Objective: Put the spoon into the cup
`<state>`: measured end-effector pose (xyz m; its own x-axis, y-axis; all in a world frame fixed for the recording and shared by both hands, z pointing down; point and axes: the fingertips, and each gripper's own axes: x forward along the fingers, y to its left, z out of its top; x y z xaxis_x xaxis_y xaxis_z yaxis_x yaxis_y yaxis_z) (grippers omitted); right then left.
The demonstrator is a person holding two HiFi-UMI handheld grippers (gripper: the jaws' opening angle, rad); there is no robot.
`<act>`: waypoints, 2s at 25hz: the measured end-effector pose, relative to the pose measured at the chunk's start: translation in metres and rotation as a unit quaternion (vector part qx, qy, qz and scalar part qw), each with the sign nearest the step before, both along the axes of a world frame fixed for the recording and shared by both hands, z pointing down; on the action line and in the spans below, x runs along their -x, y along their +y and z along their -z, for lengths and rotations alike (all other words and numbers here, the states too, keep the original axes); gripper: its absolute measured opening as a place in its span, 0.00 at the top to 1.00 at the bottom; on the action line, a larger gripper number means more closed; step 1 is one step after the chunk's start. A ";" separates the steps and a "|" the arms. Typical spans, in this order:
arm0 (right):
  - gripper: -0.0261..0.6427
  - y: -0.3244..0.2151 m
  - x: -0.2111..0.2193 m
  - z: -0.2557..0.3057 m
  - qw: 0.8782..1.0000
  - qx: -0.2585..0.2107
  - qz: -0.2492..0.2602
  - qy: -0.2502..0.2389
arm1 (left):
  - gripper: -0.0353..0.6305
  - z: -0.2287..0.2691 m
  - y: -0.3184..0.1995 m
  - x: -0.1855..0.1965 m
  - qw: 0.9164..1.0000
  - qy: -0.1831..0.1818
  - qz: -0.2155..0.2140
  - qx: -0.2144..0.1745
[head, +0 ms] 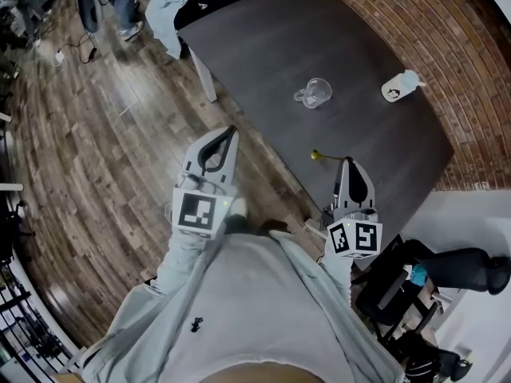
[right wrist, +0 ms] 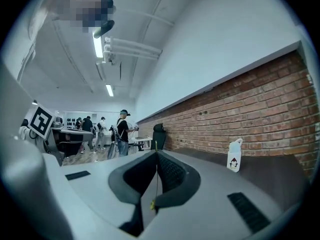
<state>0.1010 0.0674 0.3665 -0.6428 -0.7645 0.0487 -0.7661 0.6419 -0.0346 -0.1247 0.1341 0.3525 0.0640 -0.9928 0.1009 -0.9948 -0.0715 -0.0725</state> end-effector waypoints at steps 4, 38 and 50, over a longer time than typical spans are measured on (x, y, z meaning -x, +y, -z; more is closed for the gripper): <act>0.93 -0.009 0.007 -0.009 1.000 0.012 -0.010 0.010 | 0.92 -0.010 -0.015 0.007 1.000 0.008 -0.011 0.009; 0.93 -0.219 -0.005 -0.004 0.999 0.023 -0.034 -0.031 | 0.92 -0.011 -0.276 -0.049 0.994 -0.016 -0.102 0.037; 0.93 -0.222 -0.007 0.000 0.995 0.031 -0.090 -0.020 | 0.92 -0.013 -0.302 -0.062 0.982 -0.005 -0.182 0.043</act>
